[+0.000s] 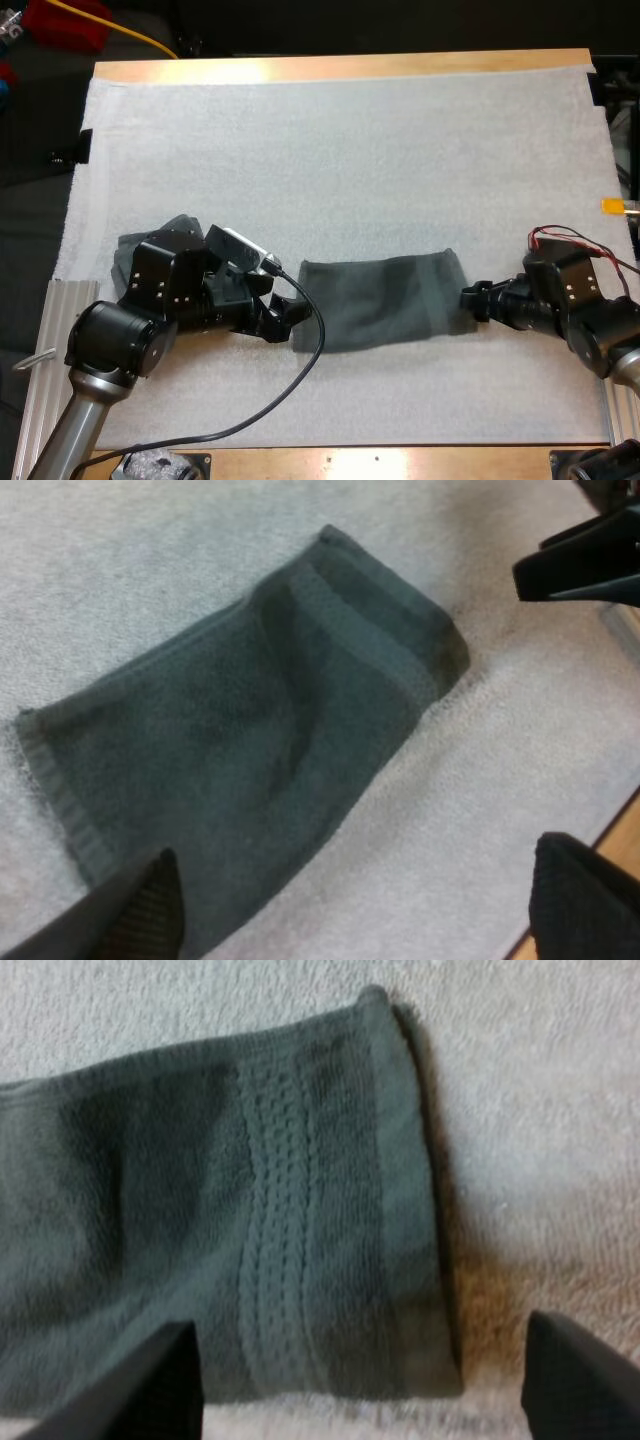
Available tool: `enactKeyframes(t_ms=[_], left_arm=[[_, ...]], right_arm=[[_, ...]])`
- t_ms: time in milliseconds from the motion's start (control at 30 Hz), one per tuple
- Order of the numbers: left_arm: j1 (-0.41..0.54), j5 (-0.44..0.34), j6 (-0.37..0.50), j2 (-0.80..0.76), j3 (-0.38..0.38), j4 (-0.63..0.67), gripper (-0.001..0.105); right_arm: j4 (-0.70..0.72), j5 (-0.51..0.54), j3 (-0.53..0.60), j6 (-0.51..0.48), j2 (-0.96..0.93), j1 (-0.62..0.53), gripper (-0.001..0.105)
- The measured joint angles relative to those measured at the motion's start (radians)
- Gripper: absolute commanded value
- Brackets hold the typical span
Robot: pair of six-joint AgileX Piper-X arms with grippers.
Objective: Pick towel from pile, fold and stack
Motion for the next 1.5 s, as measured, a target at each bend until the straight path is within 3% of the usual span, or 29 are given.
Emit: enactKeyframes(t_ms=[167,467,733,1233,1500], left_arm=[[0.000,0.018,0.000,0.000,0.000,0.000,0.070],[0.000,0.019,-0.005,0.000,0.000,0.000,0.070],[0.000,0.045,-0.005,0.000,0.000,0.000,0.070],[0.000,0.053,-0.005,0.000,0.000,0.035,0.070],[0.000,0.053,-0.005,0.000,0.000,0.035,0.070]], right_arm=[[0.000,-0.020,0.000,-0.011,0.000,-0.091,0.065],[0.005,-0.191,0.000,-0.082,0.000,-0.283,0.065],[0.005,-0.295,0.000,-0.144,0.014,-0.387,0.065],[-0.003,-0.473,-0.001,-0.247,0.289,-0.405,0.065],[-0.059,-0.533,-0.001,-0.252,0.407,-0.405,0.065]])
